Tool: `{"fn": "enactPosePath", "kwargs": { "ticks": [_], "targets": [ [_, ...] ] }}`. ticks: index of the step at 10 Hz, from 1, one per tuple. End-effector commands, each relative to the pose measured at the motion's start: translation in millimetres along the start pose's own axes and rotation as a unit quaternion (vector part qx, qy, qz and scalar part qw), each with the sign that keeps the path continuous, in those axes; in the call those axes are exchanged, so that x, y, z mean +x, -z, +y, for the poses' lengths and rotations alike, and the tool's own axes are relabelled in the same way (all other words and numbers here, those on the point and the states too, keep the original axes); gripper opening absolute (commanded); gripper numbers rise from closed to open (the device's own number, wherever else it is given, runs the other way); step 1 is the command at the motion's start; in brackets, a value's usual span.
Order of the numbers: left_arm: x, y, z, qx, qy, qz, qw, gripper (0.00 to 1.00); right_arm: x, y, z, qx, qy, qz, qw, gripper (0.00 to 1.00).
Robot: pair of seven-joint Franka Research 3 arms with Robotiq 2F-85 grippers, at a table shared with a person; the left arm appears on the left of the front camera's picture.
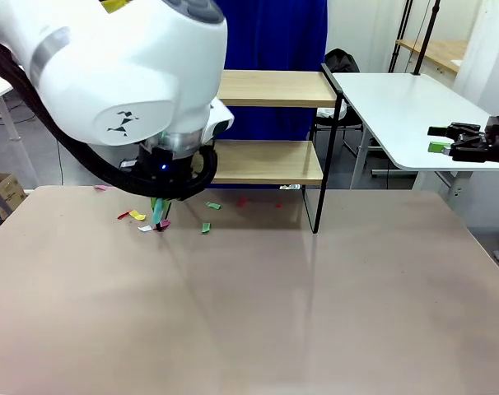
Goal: Clean the shelf.
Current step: Clean the specific section of the Shelf indicated by the human with the Duster.
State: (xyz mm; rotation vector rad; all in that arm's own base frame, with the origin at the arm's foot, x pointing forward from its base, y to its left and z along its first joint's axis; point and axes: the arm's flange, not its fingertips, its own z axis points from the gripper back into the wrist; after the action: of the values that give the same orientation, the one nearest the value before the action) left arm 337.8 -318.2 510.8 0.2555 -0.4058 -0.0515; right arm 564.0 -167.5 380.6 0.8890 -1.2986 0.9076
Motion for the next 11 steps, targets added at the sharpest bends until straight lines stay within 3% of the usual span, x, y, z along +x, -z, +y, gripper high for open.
{"fn": "enactPosePath", "kwargs": {
  "ticks": [1,3,4,7,8,10,11],
  "targets": [
    [-12.0,-18.2,21.5,-0.081,0.056,-0.030,0.995,0.13,3.5,1.3,0.8,-0.001,0.003,0.005,1.000,1.00],
    [-23.3,-26.5,35.3,-0.137,0.130,-0.030,0.982,0.13,3.5,1.3,0.8,-0.001,0.003,0.005,1.000,1.00],
    [-33.5,-30.4,46.4,-0.175,0.187,-0.020,0.966,0.13,3.5,1.3,0.8,-0.001,0.003,0.005,1.000,1.00],
    [-59.2,-44.5,93.3,-0.305,0.318,-0.013,0.898,0.13,3.5,1.3,0.8,-0.001,0.003,0.005,1.000,1.00],
    [-65.6,-45.6,111.0,-0.306,0.325,0.012,0.895,0.13,3.5,1.3,0.8,-0.001,0.003,0.005,1.000,1.00],
    [-84.9,-52.3,136.1,-0.282,0.414,0.087,0.861,0.13,3.5,1.3,0.8,-0.001,0.003,0.005,1.000,1.00],
    [-93.1,-58.4,160.9,-0.264,0.433,0.108,0.855,0.13,3.5,1.3,0.8,-0.001,0.003,0.005,1.000,1.00]
  ]
}}
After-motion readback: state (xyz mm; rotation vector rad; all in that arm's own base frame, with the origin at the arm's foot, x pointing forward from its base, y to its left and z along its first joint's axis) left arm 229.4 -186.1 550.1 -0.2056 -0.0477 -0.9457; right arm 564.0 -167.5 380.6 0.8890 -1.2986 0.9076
